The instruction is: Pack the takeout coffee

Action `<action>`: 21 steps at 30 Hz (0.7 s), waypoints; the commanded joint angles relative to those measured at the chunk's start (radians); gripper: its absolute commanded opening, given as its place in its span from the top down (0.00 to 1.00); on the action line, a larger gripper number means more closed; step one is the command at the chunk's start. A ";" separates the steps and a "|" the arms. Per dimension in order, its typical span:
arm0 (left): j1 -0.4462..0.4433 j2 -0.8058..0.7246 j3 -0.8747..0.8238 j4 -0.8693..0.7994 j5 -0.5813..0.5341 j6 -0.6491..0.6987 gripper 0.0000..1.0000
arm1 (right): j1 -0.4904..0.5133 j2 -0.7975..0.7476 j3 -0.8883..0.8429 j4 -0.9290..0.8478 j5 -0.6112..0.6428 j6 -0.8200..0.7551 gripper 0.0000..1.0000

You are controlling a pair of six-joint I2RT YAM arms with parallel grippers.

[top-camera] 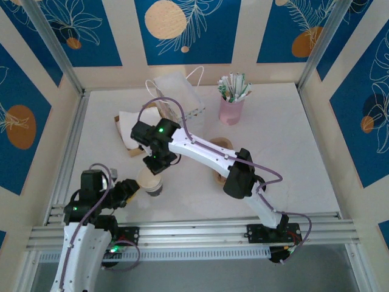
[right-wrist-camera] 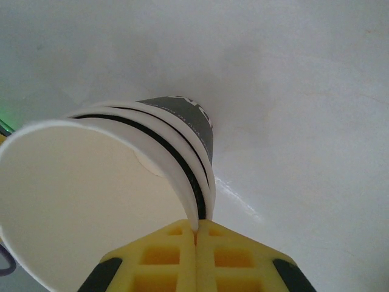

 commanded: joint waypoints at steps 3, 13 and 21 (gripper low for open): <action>0.013 -0.028 -0.003 0.003 0.032 -0.007 0.53 | -0.006 0.011 0.037 -0.027 -0.027 0.013 0.97; 0.016 -0.084 -0.015 -0.004 0.037 -0.023 0.49 | -0.029 0.005 0.035 -0.024 -0.067 0.022 1.00; 0.018 -0.097 -0.032 0.032 0.062 -0.040 0.48 | -0.047 -0.008 0.035 -0.012 -0.115 0.027 1.00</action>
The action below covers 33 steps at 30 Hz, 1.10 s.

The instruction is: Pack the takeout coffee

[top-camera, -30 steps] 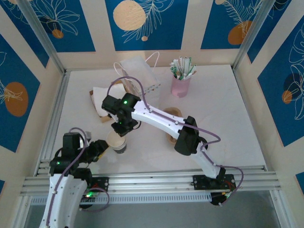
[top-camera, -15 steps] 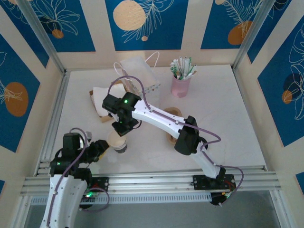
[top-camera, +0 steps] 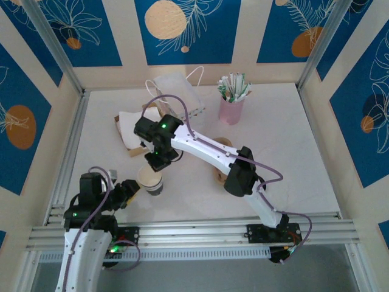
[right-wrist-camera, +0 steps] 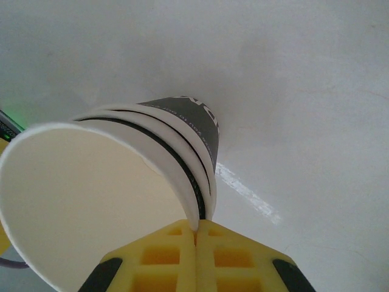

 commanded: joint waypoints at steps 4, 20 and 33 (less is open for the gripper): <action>0.013 -0.012 -0.007 0.023 0.032 -0.007 0.48 | -0.012 -0.022 0.037 -0.007 -0.059 0.023 1.00; 0.012 0.004 0.004 0.015 0.015 0.022 0.42 | -0.017 -0.050 0.163 -0.073 -0.024 0.018 1.00; 0.012 0.140 0.255 -0.118 -0.107 0.174 0.11 | -0.060 -0.231 0.165 -0.139 0.075 -0.003 1.00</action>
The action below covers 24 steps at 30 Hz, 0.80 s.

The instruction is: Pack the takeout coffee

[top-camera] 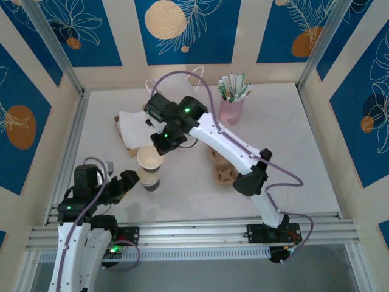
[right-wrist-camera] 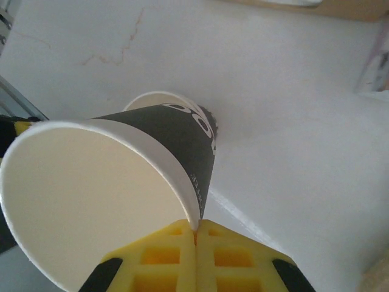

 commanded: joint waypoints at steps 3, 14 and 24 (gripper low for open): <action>0.008 0.024 0.123 -0.079 -0.047 0.092 0.00 | -0.031 -0.192 -0.163 0.008 0.050 -0.009 1.00; -0.018 0.076 0.226 0.023 -0.033 0.064 0.00 | -0.141 -0.539 -0.796 0.250 -0.024 0.034 1.00; -0.327 0.231 0.232 0.230 -0.199 -0.003 0.00 | -0.187 -0.632 -1.130 0.388 -0.055 0.068 1.00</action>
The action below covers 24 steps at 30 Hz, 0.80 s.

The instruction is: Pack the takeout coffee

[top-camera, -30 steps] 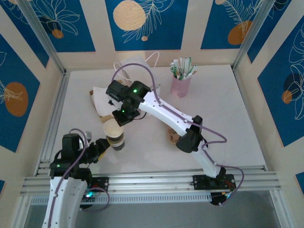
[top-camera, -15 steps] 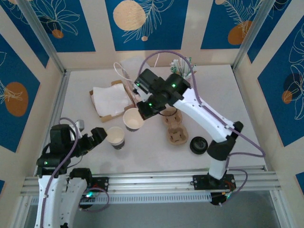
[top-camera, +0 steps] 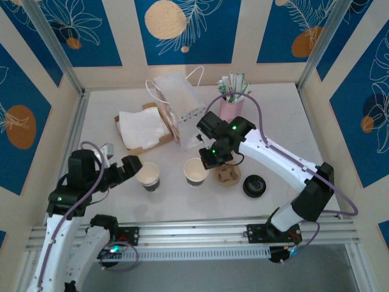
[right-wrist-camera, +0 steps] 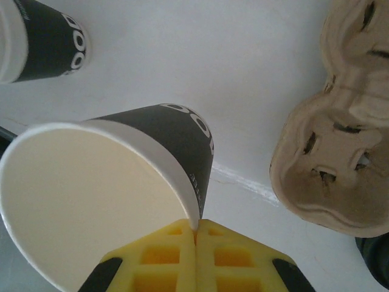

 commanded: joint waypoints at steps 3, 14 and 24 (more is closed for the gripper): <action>-0.278 0.163 0.054 0.149 -0.229 -0.018 0.00 | -0.005 -0.012 -0.083 0.087 -0.009 0.031 1.00; -0.651 0.461 0.161 0.286 -0.463 0.048 0.00 | -0.014 0.005 -0.197 0.127 0.028 0.059 1.00; -0.696 0.484 0.128 0.352 -0.471 0.039 0.00 | -0.032 0.000 -0.288 0.208 -0.020 0.084 0.87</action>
